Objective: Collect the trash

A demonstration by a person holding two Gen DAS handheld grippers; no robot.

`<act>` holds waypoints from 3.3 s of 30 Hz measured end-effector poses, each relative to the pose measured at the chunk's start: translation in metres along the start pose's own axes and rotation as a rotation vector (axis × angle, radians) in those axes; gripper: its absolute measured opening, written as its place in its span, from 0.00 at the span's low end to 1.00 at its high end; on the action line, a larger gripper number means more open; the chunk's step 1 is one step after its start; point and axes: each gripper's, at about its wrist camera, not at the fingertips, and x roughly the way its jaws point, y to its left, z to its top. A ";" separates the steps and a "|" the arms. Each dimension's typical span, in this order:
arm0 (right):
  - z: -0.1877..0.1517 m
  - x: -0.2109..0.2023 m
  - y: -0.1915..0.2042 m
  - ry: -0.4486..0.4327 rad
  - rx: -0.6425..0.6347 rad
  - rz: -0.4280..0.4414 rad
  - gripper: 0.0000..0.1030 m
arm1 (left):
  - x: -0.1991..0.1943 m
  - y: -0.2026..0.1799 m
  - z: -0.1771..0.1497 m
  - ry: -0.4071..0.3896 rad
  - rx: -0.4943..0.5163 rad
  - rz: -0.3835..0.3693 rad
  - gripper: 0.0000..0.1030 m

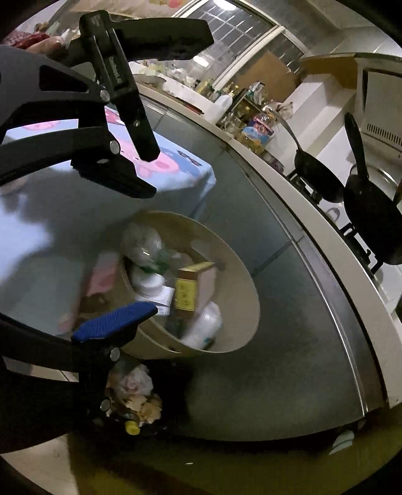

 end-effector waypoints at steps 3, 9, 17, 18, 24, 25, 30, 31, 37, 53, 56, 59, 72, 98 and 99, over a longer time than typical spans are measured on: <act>-0.018 -0.014 0.011 -0.009 -0.011 0.000 0.67 | -0.018 0.007 -0.018 -0.019 -0.017 0.011 0.80; -0.052 -0.038 0.036 -0.012 -0.049 -0.007 0.67 | -0.046 0.020 -0.059 -0.052 -0.056 0.042 0.84; -0.086 -0.049 0.065 0.030 -0.081 -0.001 0.71 | -0.087 0.047 -0.103 -0.084 -0.124 0.096 0.92; -0.089 -0.049 0.069 0.035 -0.087 0.001 0.71 | -0.090 0.049 -0.107 -0.088 -0.127 0.104 0.93; -0.102 -0.055 0.095 0.045 -0.117 0.014 0.76 | -0.117 0.063 -0.128 -0.123 -0.150 0.155 0.96; -0.105 -0.057 0.100 0.044 -0.125 0.015 0.77 | -0.122 0.065 -0.131 -0.129 -0.151 0.170 0.96; -0.111 -0.061 0.117 0.053 -0.145 0.026 0.78 | -0.139 0.074 -0.143 -0.148 -0.165 0.220 0.96; -0.112 -0.061 0.119 0.055 -0.150 0.027 0.78 | -0.142 0.078 -0.146 -0.152 -0.173 0.231 0.96; -0.123 -0.062 0.139 0.074 -0.195 0.011 0.81 | -0.154 0.100 -0.159 -0.160 -0.235 0.275 0.96; -0.153 -0.050 0.200 0.058 -0.280 -0.139 0.92 | -0.161 0.152 -0.169 -0.181 -0.203 0.357 0.96; -0.152 -0.050 0.206 0.046 -0.262 -0.182 0.93 | -0.160 0.157 -0.165 -0.188 -0.175 0.350 0.96; -0.152 -0.054 0.209 0.033 -0.241 -0.209 0.93 | -0.158 0.160 -0.160 -0.202 -0.148 0.351 0.96; -0.162 -0.106 0.202 -0.046 -0.225 -0.277 0.94 | -0.152 0.132 -0.150 -0.203 -0.083 0.292 0.96; -0.200 -0.148 0.187 -0.023 -0.259 -0.093 0.94 | -0.199 0.068 -0.173 -0.218 -0.051 0.427 0.96; -0.201 -0.148 0.187 -0.016 -0.260 -0.088 0.94 | -0.199 0.067 -0.174 -0.215 -0.053 0.426 0.96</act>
